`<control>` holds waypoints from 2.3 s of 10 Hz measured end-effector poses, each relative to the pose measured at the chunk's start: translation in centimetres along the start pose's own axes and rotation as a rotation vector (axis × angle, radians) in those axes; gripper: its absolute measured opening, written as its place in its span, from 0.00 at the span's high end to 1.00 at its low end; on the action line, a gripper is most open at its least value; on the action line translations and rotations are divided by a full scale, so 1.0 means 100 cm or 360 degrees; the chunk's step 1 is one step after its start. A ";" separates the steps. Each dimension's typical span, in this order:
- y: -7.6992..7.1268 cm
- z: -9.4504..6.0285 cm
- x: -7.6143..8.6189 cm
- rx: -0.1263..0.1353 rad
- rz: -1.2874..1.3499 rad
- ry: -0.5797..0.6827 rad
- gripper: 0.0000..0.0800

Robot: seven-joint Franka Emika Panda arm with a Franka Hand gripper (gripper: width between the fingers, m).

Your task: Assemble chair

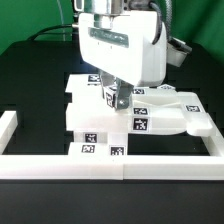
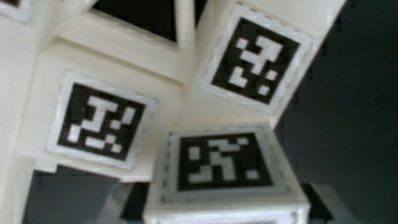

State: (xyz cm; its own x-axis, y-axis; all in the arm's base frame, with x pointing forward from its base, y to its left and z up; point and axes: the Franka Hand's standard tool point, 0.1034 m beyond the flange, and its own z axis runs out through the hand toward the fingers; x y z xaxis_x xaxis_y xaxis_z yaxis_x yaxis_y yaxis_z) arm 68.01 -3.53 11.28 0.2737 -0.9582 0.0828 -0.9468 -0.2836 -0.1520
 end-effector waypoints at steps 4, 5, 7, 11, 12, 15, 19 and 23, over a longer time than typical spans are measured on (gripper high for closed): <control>0.001 0.000 0.001 0.0003 0.0394 -0.0002 0.64; 0.002 0.001 0.002 0.0024 0.0565 -0.0021 0.64; 0.002 0.000 0.001 0.0026 0.0778 -0.0035 0.64; 0.002 0.000 -0.001 0.0023 0.1250 -0.0047 0.64; 0.001 0.000 -0.002 0.0022 0.1320 -0.0046 0.64; 0.002 0.001 -0.002 0.0019 0.1214 -0.0043 0.61; 0.003 0.001 0.002 0.0005 0.0775 -0.0046 0.20; 0.004 0.001 0.002 0.0011 0.0283 -0.0043 0.19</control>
Offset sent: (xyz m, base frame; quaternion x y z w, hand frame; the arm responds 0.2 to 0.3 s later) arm 0.0000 0.0000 0.0000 0.0000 0.0000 0.1938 0.9810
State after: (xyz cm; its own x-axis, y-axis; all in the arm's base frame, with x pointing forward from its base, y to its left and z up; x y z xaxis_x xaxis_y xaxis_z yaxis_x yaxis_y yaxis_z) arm 67.73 -3.79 11.13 0.1065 -0.9939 0.0278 -0.9796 -0.1097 -0.1685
